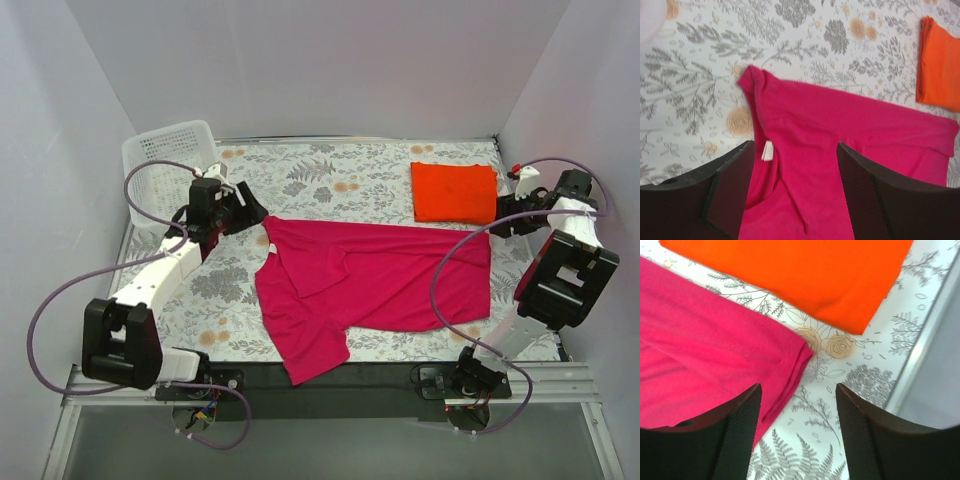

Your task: Fold and stack the t-shirts

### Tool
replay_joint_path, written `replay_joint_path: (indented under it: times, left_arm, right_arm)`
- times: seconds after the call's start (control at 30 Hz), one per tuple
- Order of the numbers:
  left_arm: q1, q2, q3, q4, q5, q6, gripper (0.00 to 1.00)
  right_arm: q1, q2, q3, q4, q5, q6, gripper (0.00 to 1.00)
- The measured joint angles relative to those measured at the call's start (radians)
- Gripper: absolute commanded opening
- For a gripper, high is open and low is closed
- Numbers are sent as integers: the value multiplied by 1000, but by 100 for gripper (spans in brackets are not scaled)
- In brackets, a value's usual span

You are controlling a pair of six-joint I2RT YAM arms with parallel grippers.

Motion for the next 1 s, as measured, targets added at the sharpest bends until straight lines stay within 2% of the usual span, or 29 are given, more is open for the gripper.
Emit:
replay_joint_path:
  times: [0.17,0.2,0.27,0.4,0.53,0.73,0.9,1.0]
  left_arm:
    - [19,-162,-163,-6,86,-31,66]
    - [22,-191,-192,-8,103,-47,69]
    - [27,-241,-237,-19,141,-84,70]
    - [29,-285,-282,-60,216,-168,66]
    - [29,-297,-320,-155,267,-230,62]
    - [16,-378,-386,-299,314,-307,63]
    - [-56,-412,-390,-376,320,-338,63]
    - [-65,-428,-387,-394,311,-329,61]
  right_arm:
    - [7,-115,-32,-68,-6,-164,66]
    - [11,-134,-43,-102,-17,-215,67]
    - [35,-168,-73,-168,-40,-316,67]
    - [198,-270,-217,-306,-85,-563,66]
    - [460,-451,-402,-413,-145,-741,68]
    - [752,-616,-484,-434,-182,-752,66]
    - [925,-679,-575,-407,-175,-679,61]
    - [1095,-679,-586,-358,-161,-588,59]
